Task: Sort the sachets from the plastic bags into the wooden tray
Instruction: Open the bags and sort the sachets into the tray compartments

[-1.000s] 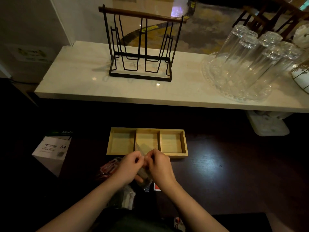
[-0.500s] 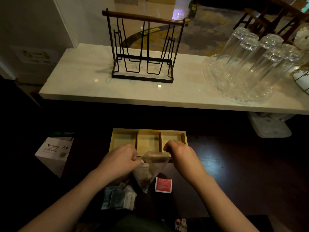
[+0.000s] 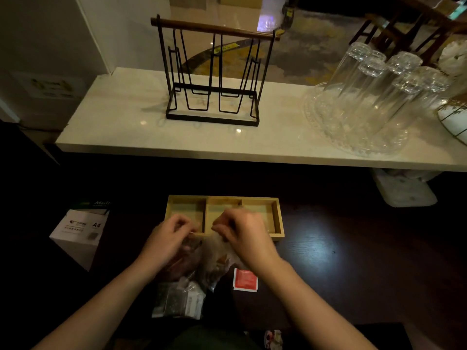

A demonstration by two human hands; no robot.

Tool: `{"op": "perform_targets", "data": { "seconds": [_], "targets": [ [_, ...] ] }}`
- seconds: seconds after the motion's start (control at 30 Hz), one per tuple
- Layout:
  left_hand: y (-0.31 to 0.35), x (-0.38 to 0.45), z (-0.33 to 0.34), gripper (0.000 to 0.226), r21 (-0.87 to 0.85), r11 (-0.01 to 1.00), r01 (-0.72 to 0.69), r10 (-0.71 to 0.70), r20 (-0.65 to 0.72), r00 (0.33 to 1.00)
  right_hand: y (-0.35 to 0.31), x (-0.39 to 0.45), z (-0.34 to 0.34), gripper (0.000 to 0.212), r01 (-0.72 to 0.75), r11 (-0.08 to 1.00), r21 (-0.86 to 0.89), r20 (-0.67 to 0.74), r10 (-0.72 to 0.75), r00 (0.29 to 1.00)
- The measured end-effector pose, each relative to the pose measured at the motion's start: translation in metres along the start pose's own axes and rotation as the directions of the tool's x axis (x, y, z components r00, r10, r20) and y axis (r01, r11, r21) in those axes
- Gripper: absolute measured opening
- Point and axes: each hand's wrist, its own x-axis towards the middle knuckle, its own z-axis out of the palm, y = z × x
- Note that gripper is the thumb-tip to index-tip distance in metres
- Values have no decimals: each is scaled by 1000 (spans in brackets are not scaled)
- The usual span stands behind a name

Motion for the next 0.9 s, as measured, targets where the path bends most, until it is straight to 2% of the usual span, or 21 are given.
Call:
{"op": "perform_targets", "data": {
  "seconds": [0.07, 0.1, 0.17, 0.23, 0.3, 0.37, 0.4, 0.43, 0.5, 0.53, 0.6, 0.67, 0.9],
  "targets": [
    [-9, 3, -1, 12, -118, 986, 119, -124, -42, 991, -14, 11, -24, 4, 18, 990, 138, -23, -15, 1000],
    [-13, 3, 1, 13, -215, 954, 206, -211, 3, 978, -20, 16, -34, 4, 10, 972, 234, -30, -3, 1000],
    [-18, 3, 4, 33, -405, 839, 364, -325, 164, 931, -32, 25, -53, 10, 3, 910, 414, -53, 21, 998],
    [-20, 6, 6, 50, -543, 715, 441, -299, 332, 895, -39, 33, -67, 8, 18, 849, 529, -74, 25, 997],
    [-10, 8, 8, 51, -643, 639, 423, -229, 366, 902, -41, 40, -78, 8, 4, 813, 582, -54, 34, 998],
    [2, 12, 9, 39, -729, 621, 287, -179, 225, 958, -35, 44, -88, 13, -2, 853, 521, -33, 23, 999],
    [8, 14, 8, 33, -714, 678, 173, -142, 103, 984, -29, 46, -93, 18, 1, 900, 435, -26, 11, 1000],
    [12, 17, 6, 30, -630, 774, 64, -98, -19, 995, -21, 48, -96, 21, -4, 943, 334, -16, 10, 1000],
    [22, 21, -3, 29, -317, 944, -93, 40, -171, 985, -1, 50, -101, 20, -50, 986, 157, -18, 53, 998],
    [27, 23, -8, 30, -138, 980, -146, 117, -200, 973, 11, 51, -101, 17, -80, 993, 88, -36, 84, 996],
    [41, 26, -12, 33, 119, 971, -205, 227, -216, 950, 33, 52, -98, 12, -147, 989, -11, -75, 146, 986],
    [57, 27, -12, 34, 191, 954, -230, 272, -236, 933, 49, 49, -94, 7, -207, 978, 2, -106, 206, 973],
    [75, 27, -2, 35, 205, 946, -250, 291, -208, 934, 77, 40, -90, 3, -312, 929, 201, -118, 339, 933]
  ]
}}
